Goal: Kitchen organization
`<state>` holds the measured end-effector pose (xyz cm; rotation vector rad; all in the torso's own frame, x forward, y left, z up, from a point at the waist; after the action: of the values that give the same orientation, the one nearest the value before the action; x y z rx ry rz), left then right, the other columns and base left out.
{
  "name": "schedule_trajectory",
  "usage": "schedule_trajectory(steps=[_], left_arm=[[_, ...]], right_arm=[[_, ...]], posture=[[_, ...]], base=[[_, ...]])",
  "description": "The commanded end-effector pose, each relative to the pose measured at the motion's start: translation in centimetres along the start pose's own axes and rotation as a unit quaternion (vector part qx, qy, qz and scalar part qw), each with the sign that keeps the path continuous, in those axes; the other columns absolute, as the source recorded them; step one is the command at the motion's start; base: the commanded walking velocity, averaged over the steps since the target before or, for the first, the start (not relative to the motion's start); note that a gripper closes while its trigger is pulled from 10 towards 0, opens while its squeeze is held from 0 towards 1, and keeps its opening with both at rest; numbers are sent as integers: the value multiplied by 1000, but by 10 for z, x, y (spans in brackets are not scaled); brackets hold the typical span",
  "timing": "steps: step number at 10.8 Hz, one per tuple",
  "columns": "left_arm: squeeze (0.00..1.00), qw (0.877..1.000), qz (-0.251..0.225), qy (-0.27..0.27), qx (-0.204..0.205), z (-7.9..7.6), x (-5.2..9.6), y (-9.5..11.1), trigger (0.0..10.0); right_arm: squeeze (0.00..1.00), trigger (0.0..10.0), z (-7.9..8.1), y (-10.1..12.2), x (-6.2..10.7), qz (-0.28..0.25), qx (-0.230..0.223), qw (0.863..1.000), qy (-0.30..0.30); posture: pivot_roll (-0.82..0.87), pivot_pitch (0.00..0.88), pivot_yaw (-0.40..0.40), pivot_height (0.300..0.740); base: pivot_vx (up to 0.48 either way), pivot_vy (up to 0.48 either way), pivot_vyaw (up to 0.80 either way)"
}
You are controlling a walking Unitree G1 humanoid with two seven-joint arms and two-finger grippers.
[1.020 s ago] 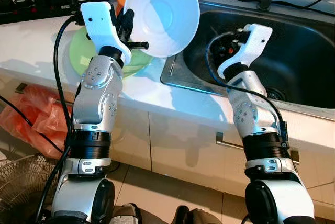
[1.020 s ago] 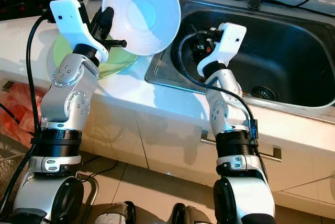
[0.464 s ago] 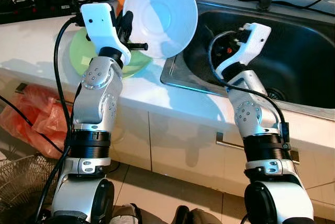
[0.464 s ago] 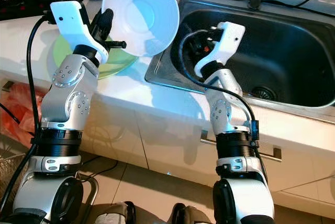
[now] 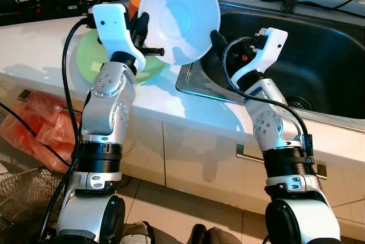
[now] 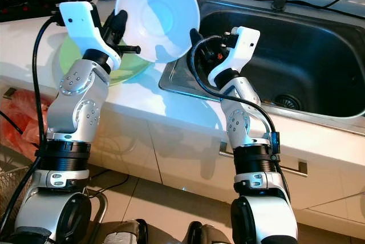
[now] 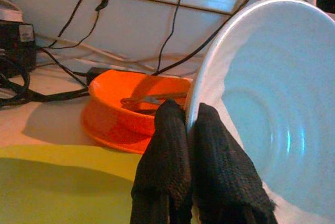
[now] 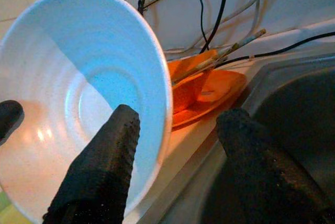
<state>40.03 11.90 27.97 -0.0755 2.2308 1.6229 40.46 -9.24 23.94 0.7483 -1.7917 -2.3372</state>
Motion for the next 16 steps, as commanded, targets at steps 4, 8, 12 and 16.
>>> schedule_trajectory(steps=[4, 8, 12, 16], left_arm=[[0, 999, -8, -44, 15, -18, 0, 4, 10000], [0, 998, -5, -66, 23, -25, 1, 3, 10000], [0, 996, 1, -88, 24, -32, 3, 1, 10000], [0, 996, -6, -84, 7, -31, 2, 3, 10000]], right_arm=[[0, 10000, 5, -2, 2, 3, -2, 1000, 12], [0, 3294, 6, -2, 2, 2, -2, 1000, 14], [0, 0, 7, -2, 2, 0, -5, 1000, 14], [0, 0, 6, -2, 2, 0, -6, 1000, 12]], posture=[[87, 158, -45, 740], [88, 158, -46, 740], [88, 159, -47, 740], [89, 157, -47, 740]], base=[[0, 0, 0], [0, 0, 0], [0, 0, 0], [0, 0, 0]])
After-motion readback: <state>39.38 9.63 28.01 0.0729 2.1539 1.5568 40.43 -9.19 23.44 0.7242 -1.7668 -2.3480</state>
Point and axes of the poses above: a point about 5 cm out from each wrist's last joint towards the gripper, its own x axis pointing back from the gripper into the wrist, its own y axis along the axis of the wrist's last joint, z = x × y, the point moved 4 cm from there along -x, pointing out of the wrist towards the gripper, and after that the axes turned 10 degrees about x, right-handed, at the moved point
